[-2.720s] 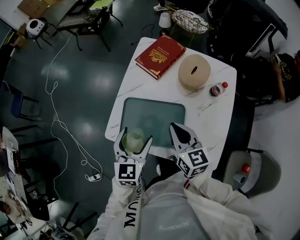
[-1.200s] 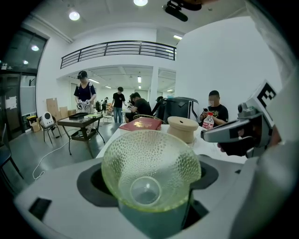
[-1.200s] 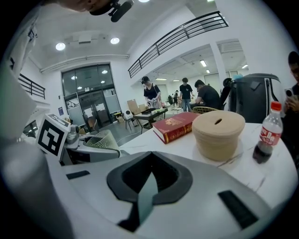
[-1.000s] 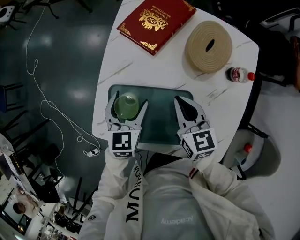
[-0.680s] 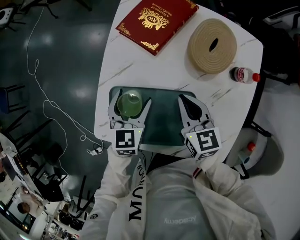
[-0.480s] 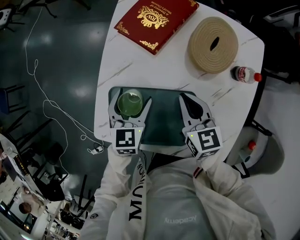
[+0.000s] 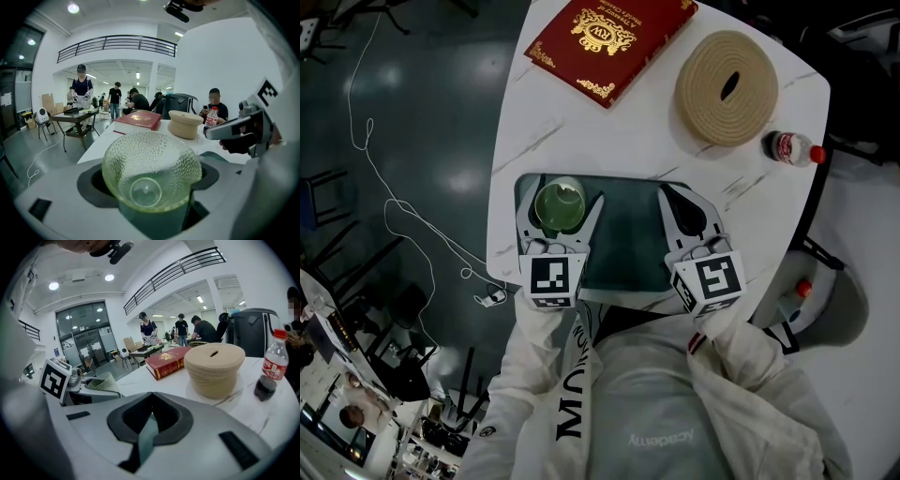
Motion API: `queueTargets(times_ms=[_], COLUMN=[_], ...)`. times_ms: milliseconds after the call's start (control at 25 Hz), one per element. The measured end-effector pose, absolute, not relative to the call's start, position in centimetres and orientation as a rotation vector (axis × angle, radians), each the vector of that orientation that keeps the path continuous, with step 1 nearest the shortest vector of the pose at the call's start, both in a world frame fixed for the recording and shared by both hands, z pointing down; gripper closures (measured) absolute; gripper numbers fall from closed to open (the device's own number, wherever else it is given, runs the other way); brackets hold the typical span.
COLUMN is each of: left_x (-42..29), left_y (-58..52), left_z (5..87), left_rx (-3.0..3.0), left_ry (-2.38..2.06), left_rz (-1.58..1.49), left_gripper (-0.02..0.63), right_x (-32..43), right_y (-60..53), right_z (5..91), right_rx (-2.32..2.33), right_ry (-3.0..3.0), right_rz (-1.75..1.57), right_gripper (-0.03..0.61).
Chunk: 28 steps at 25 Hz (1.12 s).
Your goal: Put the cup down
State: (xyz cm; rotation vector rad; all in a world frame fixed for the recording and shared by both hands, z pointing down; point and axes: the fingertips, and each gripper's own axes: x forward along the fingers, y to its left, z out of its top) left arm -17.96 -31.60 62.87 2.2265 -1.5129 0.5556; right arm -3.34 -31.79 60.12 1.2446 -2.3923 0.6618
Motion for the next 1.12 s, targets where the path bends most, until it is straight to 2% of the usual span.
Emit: queueTargets(times_ms=[1120], left_x=[-18.74], left_y=[-31.66], left_z=[63.17], left_rx=[2.103], left_ry=[-1.600], left_rz=[0.554], left_gripper=[0.190], right_x=[-3.06], right_y=[-31.46], right_z=[61.14], right_rx=[1.254], right_ry=[-2.372], right_rz=[0.714], right_gripper=[0.574])
